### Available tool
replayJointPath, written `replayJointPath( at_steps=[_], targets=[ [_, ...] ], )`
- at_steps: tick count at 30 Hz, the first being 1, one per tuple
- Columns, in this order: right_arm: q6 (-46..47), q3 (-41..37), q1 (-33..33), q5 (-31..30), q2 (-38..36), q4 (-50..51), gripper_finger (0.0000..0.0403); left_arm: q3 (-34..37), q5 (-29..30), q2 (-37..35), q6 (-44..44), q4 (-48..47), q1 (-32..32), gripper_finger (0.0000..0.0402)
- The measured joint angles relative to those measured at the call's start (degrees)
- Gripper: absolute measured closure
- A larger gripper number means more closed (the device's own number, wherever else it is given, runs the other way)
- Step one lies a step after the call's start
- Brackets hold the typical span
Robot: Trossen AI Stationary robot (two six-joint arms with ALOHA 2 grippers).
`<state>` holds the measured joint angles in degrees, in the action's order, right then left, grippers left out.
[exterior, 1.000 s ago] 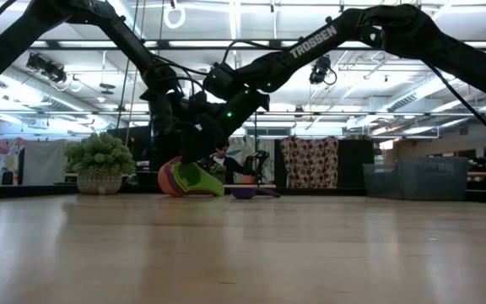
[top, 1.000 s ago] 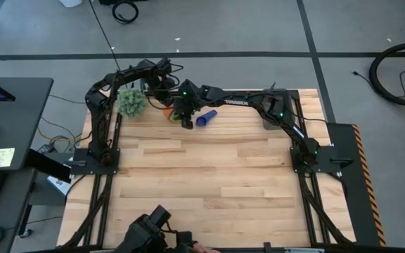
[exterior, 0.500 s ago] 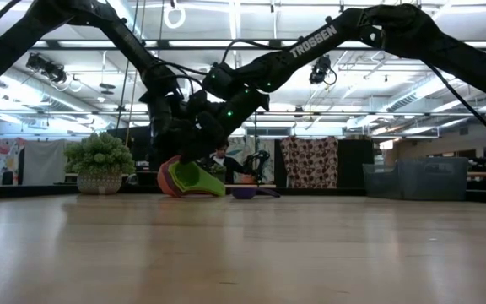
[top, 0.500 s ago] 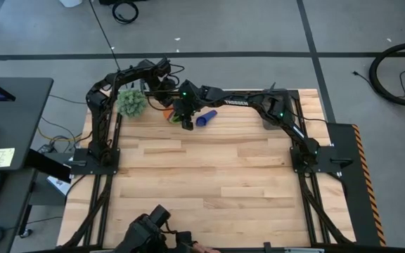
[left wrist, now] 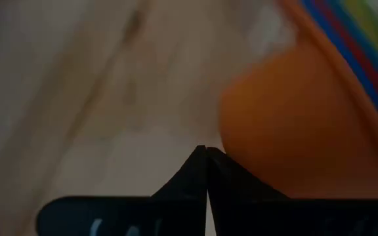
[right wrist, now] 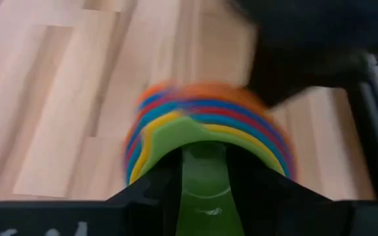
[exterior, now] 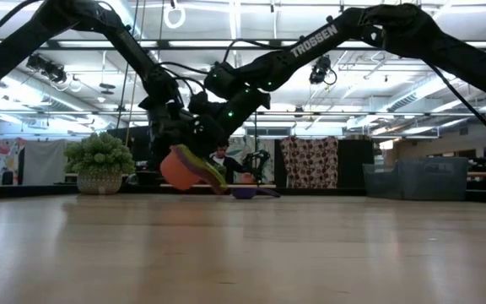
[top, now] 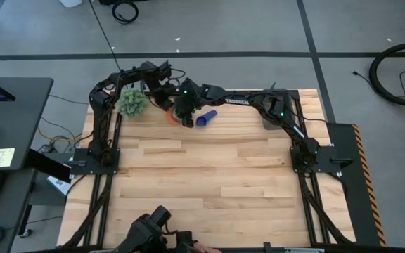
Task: Nest measuring cups in basket
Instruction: Adjust the stacked measuring cups
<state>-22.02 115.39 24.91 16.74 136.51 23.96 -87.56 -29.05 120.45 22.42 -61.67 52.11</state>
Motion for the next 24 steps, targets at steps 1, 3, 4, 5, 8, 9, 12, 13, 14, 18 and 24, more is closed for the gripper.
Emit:
replayJointPath(
  at_steps=[1, 3, 4, 5, 8, 9, 12, 13, 14, 18, 24],
  targets=[
    [-0.01, 0.02, 0.07, -0.69, 0.0, 0.05, 0.0273, 0.04, -0.42, 0.15, 0.45, -0.5, -0.05, 0.0396],
    [-0.57, 0.02, 0.12, -2.18, 0.0, 0.23, 0.0273, 0.04, -2.19, 0.73, 1.63, -2.03, -0.03, 0.0396],
    [-1.05, 0.0, 0.15, -2.75, 0.09, 0.29, 0.0273, 0.01, -2.87, 1.1, 2.3, -3.03, -0.06, 0.0396],
    [-1.72, 0.0, 0.17, -3.01, 0.13, 0.45, 0.0273, 0.0, -3.27, 1.57, 2.68, -3.89, -0.24, 0.0396],
    [-1.84, -0.04, 0.69, -3.33, 0.26, 0.57, 0.0273, 0.01, -4.91, 3.17, 2.7, -4.56, -1.01, 0.0396],
    [-1.83, -0.04, 0.79, -3.58, 0.33, -0.03, 0.0273, -0.05, -6.08, 3.59, 2.62, -4.35, -1.22, 0.0396],
    [-1.79, 0.0, 1.0, -3.08, 0.33, 0.73, 0.0273, -0.22, -7.83, 4.68, 2.51, -4.53, -1.82, 0.0396],
    [-1.8, 0.0, 0.94, -2.52, 0.33, 1.42, 0.0274, -0.14, -8.1, 4.91, 2.47, -4.55, -2.02, 0.0395],
    [-1.77, 0.0, 0.9, -1.7, 0.33, 1.88, 0.0275, -0.12, -7.96, 4.96, 2.47, -4.55, -2.2, 0.0395],
    [-1.79, 0.02, 0.85, -0.52, 0.27, 3.28, 0.0282, -0.18, -7.02, 4.83, 2.46, -4.63, -2.36, 0.0395],
    [-2.05, 1.8, 0.89, -0.59, -0.49, 5.79, 0.0286, -0.53, -2.84, 4.8, 2.46, -6.39, -1.78, 0.0395]
  ],
)
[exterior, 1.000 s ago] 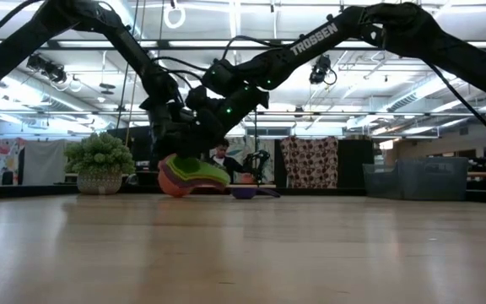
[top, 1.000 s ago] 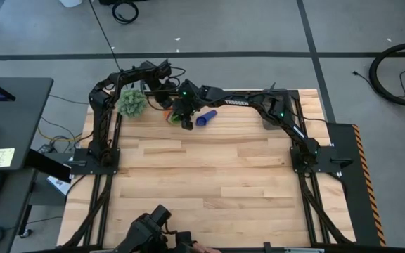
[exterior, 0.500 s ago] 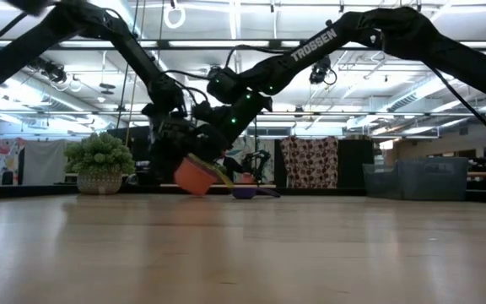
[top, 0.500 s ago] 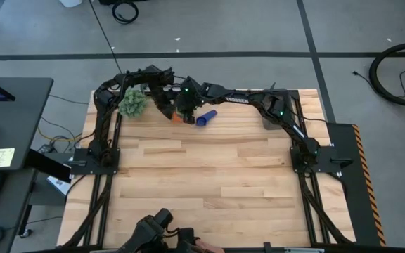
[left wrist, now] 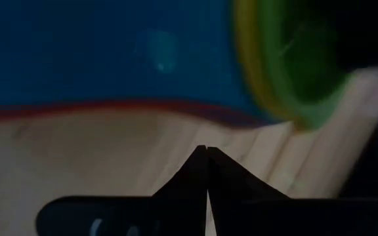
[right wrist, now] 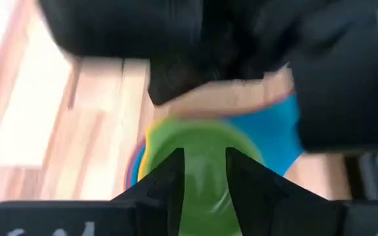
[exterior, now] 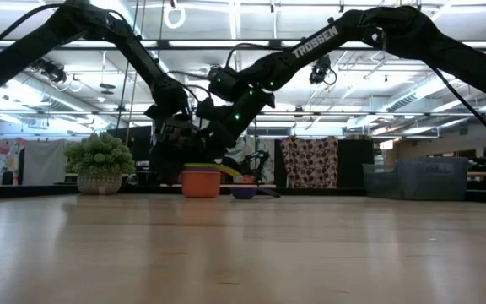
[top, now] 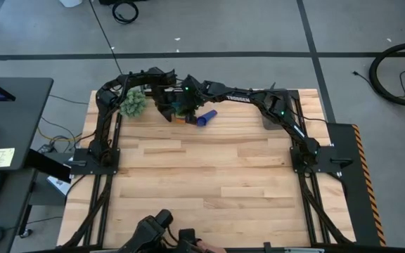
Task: Nest measuring cups in basket
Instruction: Adjust the stacked measuring cups
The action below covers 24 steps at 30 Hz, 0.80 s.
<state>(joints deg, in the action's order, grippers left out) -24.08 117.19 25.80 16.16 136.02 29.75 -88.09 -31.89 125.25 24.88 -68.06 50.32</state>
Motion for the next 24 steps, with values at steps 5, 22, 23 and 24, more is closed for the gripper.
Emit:
replayJointPath(
  at_steps=[5, 22, 23, 24],
  targets=[
    [-0.04, 6.13, -0.06, -0.12, -0.19, 4.67, 0.0286, -0.77, 7.69, -0.69, -0.01, -1.09, 0.25, 0.0395],
    [1.45, 15.69, 0.62, -7.98, -0.3, 31.37, 0.0275, -1.36, 9.67, -5.38, -3.73, 5.8, 0.94, 0.0395],
    [1.3, 15.45, 0.62, -8.76, -0.25, 31.76, 0.0275, -1.36, 9.74, -5.38, -4.18, 6.87, 0.94, 0.0395],
    [1.09, 15.38, 0.64, -9.27, -0.19, 32.08, 0.0275, -1.36, 9.81, -5.38, -4.69, 7.64, 0.95, 0.0395]
  ],
)
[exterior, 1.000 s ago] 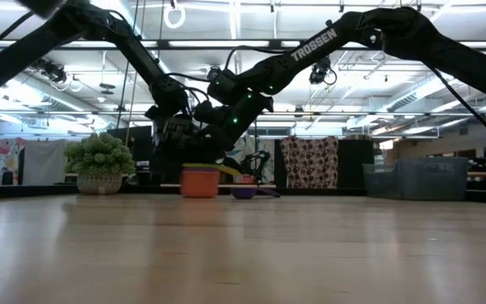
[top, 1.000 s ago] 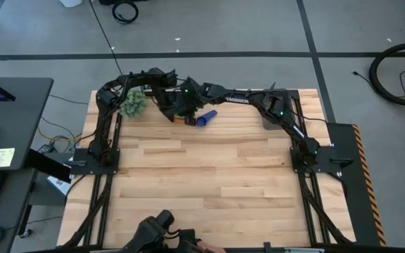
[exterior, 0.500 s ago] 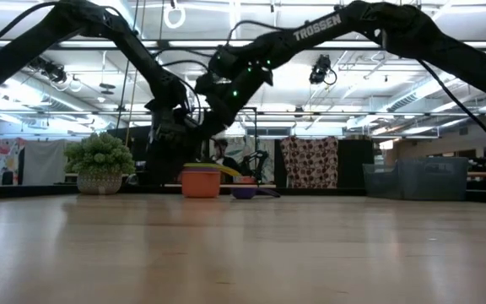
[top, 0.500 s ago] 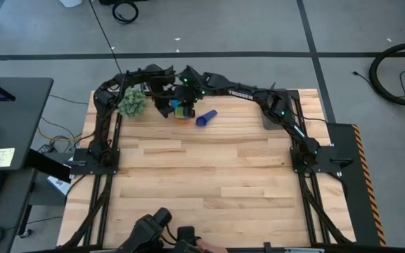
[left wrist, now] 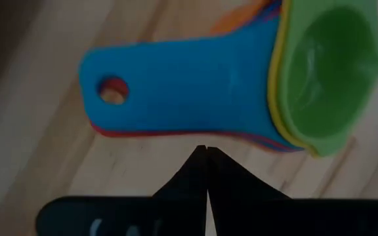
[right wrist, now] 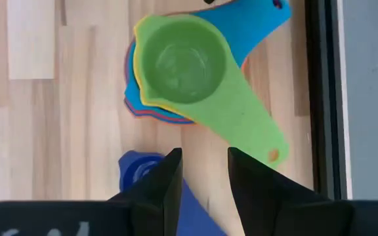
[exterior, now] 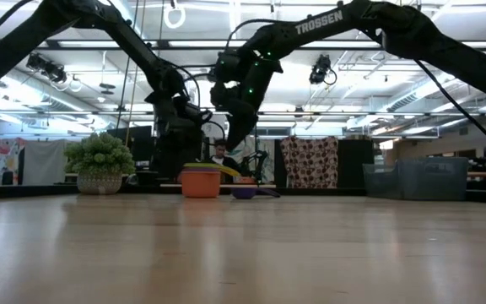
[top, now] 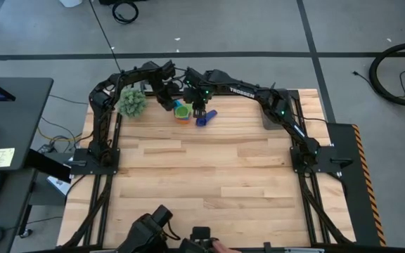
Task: Nest measuring cups in basket
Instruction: Adjust the stacked measuring cups
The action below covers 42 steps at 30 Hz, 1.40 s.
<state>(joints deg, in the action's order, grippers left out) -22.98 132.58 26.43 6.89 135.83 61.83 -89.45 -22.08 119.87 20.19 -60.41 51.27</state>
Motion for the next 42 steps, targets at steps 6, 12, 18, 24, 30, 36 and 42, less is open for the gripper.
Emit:
replayJointPath(
  at_steps=[6, 12, 18, 24, 30, 36, 42],
  targets=[
    [0.43, 0.06, 0.58, 0.3, 0.02, 0.72, 0.0275, 0.0, 2.36, 0.0, -0.29, 0.25, 0.0, 0.0395],
    [2.94, 0.06, 2.31, 4.43, 0.02, 2.76, 0.0275, 0.0, 4.72, 0.0, -0.22, 0.23, 0.04, 0.0395],
    [6.37, 0.06, 3.86, 8.2, 0.02, 2.25, 0.0275, 0.0, 4.72, 0.02, -0.2, 1.13, 0.04, 0.0395],
    [8.98, -0.06, 4.66, 12.86, 0.02, 2.2, 0.0275, 0.03, 4.72, 0.02, -0.41, 1.59, 0.02, 0.0395],
    [9.93, -4.99, 4.83, 14.74, 0.05, -0.32, 0.0275, 0.04, 4.72, 0.07, -0.51, 2.94, 0.02, 0.0395],
    [9.35, -8.13, 4.81, 12.48, 0.05, -5.63, 0.0275, 0.04, 4.72, 0.09, -0.51, 3.14, 0.02, 0.0395],
    [9.34, -9.96, 4.83, 12.46, 0.05, -10.31, 0.0275, 0.04, 4.71, 0.09, -0.51, 3.51, 0.02, 0.0395]
  ],
)
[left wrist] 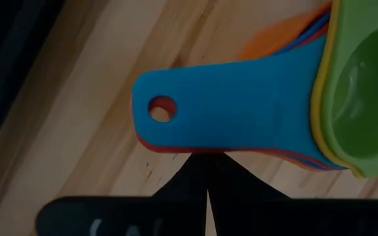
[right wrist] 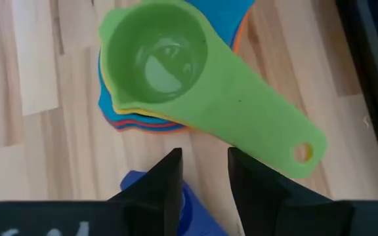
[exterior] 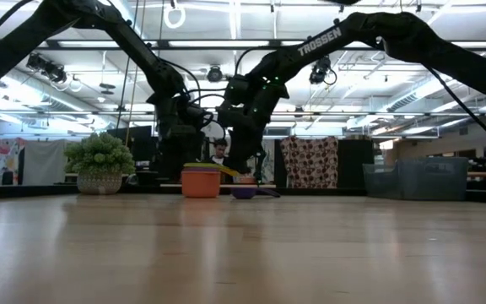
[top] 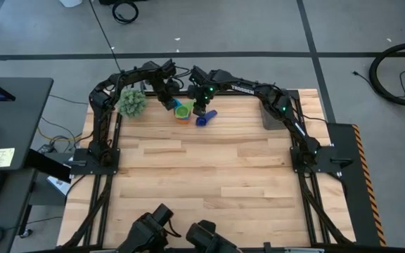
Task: Nest measuring cups in basket
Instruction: Adjust the stacked measuring cups
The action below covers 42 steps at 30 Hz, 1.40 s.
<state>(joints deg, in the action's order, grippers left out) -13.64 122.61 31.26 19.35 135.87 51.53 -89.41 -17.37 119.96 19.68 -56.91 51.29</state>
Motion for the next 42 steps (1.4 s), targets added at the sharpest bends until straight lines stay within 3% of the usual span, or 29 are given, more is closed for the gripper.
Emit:
replayJointPath(
  at_steps=[16, 21, 32, 36, 42],
  targets=[
    [-0.44, -1.42, 0.9, 0.2, 0.02, -10.88, 0.0275, 0.02, -0.48, 0.0, 0.42, 3.85, -0.12, 0.0395],
    [-0.51, -1.42, 0.9, 0.27, 0.02, -11.49, 0.0275, 0.02, -3.47, 0.0, 0.42, 4.72, -0.13, 0.0395],
    [-0.46, 6.03, 1.04, -1.39, -0.14, 1.46, 0.0275, 0.02, -2.83, 0.02, 0.97, 4.4, -0.09, 0.0395],
    [-0.05, 5.33, 1.79, -1.25, -0.11, 5.49, 0.0275, 0.02, -2.77, 0.02, 1.11, 4.37, -0.09, 0.0395],
    [0.47, 1.15, 2.76, 0.03, 0.0, 2.47, 0.0275, 0.02, -2.77, 0.02, 1.09, 4.37, -0.09, 0.0395]
  ],
)
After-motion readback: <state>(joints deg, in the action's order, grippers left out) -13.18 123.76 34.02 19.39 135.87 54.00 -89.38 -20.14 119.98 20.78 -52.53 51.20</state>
